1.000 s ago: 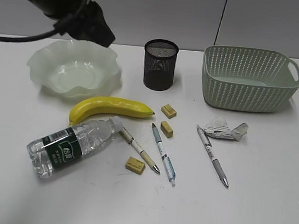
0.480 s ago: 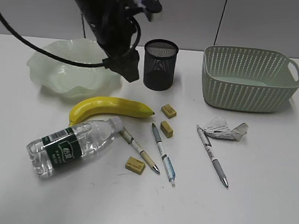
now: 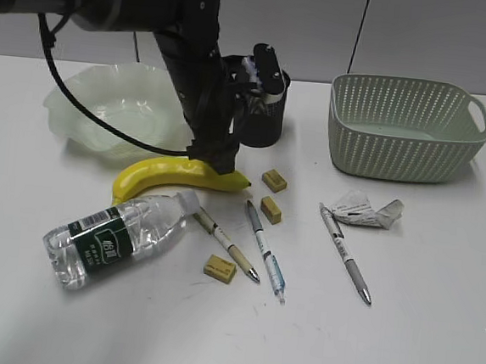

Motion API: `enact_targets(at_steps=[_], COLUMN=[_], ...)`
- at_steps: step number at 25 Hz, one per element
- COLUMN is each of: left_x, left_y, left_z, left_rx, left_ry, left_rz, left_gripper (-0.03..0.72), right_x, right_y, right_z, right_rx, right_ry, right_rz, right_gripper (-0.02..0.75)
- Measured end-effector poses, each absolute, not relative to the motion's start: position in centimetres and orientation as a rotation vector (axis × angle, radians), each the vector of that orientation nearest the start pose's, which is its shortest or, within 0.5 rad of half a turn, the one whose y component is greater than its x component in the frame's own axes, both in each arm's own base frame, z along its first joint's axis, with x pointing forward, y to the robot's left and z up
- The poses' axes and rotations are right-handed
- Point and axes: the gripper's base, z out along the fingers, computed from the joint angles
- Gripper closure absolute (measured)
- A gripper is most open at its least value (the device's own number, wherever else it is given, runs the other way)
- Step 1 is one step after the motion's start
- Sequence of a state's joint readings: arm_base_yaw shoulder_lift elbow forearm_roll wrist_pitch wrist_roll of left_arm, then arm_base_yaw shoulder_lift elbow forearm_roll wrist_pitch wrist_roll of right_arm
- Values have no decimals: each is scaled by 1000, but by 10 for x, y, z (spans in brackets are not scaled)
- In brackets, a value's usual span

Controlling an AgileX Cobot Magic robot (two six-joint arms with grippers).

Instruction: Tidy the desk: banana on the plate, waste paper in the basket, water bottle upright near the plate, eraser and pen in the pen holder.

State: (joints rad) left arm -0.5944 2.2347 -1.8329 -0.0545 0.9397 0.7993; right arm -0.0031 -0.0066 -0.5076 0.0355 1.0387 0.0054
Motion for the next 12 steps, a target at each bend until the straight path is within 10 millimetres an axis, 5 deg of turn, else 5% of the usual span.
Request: enact_targets(at_steps=[12], left_x=[401], left_y=[-275], left_z=[134], left_rx=[1809], left_ry=[2207], left_rz=[-14], left_gripper=[174], right_x=[-6], right_y=[3], right_z=[281], right_rx=[8], right_ry=[2008], right_rz=[44], right_gripper=[345])
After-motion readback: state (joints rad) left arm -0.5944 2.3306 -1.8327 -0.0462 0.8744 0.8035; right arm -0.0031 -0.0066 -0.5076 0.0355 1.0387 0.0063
